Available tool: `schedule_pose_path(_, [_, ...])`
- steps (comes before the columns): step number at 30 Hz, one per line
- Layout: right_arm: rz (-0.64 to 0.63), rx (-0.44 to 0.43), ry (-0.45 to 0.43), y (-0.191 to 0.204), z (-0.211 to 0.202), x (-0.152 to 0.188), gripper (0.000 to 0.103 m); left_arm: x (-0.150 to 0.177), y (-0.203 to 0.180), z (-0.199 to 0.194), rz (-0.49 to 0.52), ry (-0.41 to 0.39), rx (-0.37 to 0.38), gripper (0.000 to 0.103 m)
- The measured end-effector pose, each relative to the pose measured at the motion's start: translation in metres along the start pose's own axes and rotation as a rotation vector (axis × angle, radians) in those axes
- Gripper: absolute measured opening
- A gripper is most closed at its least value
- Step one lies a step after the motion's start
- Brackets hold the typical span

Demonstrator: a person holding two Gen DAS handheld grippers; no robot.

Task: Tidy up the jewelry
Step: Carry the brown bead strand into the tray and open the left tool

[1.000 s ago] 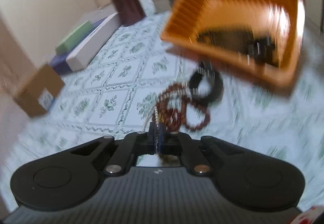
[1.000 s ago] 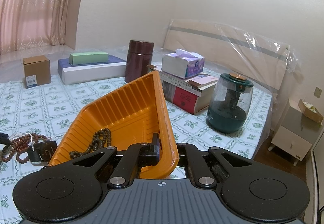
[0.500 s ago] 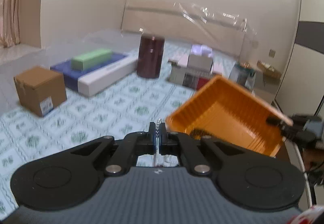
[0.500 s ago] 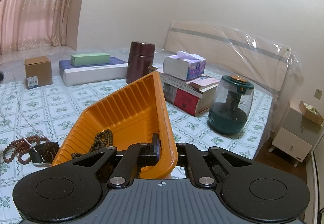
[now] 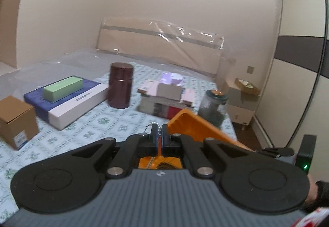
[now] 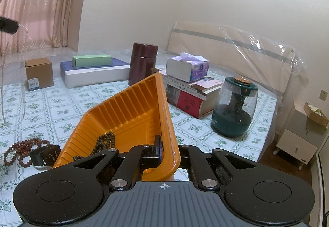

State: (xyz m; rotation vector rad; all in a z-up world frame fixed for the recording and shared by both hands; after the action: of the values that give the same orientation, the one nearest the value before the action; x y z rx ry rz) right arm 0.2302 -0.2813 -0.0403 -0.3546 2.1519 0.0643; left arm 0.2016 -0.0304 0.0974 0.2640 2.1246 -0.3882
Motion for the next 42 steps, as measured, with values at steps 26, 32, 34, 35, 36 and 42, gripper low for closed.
schedule_pose_path(26, [0.019, -0.004, -0.001, 0.000, 0.000, -0.001, 0.006, 0.022, -0.087, 0.135, 0.001, 0.194, 0.201, 0.002])
schedule_pose_path(32, [0.024, -0.003, 0.000, 0.000, 0.001, -0.001, 0.006, 0.018, -0.073, 0.149, -0.011, 0.209, 0.179, 0.002])
schedule_pose_path(34, [0.025, -0.003, 0.000, 0.000, 0.001, 0.000, 0.006, 0.016, -0.071, 0.150, 0.000, 0.216, 0.164, 0.004])
schedule_pose_path(35, [0.025, -0.003, 0.000, 0.000, 0.001, -0.001, 0.006, 0.015, -0.070, 0.149, 0.002, 0.218, 0.158, 0.009])
schedule_pose_path(36, [0.026, -0.003, 0.000, 0.000, 0.001, 0.000, 0.006, 0.015, -0.068, 0.148, 0.003, 0.216, 0.155, 0.014])
schedule_pose_path(42, [0.028, -0.003, 0.000, -0.001, 0.001, -0.001, 0.006, 0.020, -0.039, 0.132, -0.019, 0.200, 0.083, 0.017])
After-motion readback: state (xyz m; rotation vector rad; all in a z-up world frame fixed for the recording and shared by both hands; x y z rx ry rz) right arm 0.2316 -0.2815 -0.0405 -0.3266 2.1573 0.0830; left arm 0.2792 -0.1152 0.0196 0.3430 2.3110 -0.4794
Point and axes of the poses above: each gripper's, at about its wrist camera, not at the fingertips, and z roughly the way its jaws point, y to its left, x to its underside, the point moved 10 cm from there along z, roughly the way its jaws point, and after that the axes turned 10 degrees about y, right-handed, at the moved point
